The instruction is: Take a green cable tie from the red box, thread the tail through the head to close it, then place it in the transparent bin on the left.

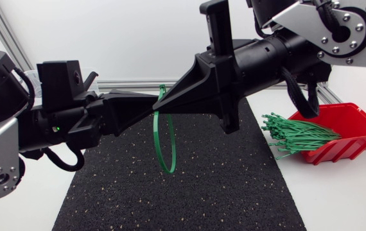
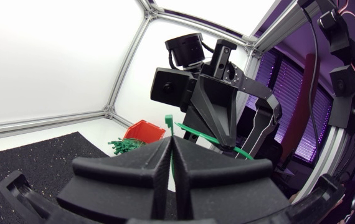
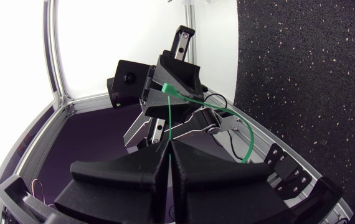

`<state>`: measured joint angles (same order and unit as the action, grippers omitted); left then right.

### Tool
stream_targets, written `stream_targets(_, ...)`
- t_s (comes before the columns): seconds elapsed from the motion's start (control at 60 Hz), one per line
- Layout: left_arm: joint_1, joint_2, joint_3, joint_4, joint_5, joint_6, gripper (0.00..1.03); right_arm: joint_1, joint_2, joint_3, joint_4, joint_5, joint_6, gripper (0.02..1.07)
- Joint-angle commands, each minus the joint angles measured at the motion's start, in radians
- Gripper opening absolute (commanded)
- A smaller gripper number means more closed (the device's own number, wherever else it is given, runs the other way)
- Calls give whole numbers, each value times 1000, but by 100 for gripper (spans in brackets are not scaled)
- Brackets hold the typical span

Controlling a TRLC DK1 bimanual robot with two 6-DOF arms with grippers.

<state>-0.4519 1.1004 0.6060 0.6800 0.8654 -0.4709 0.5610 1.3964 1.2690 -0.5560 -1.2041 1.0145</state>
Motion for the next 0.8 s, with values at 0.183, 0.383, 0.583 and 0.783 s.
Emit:
stream_targets(0.183, -16, -42, -25, 10, 4, -14, 4, -16, -14, -33, 11, 0, 18, 7)
stream_targets(0.383, -18, -51, -29, 9, 4, -15, 4, -16, -23, -33, 11, 0, 18, 7)
stream_targets(0.583, -21, -51, -34, 9, 4, -14, 4, -21, -25, -33, 15, 0, 18, 7)
stream_targets(0.783, -36, -43, -38, 9, 3, -11, 4, -21, -33, -36, 18, -2, 16, 7)
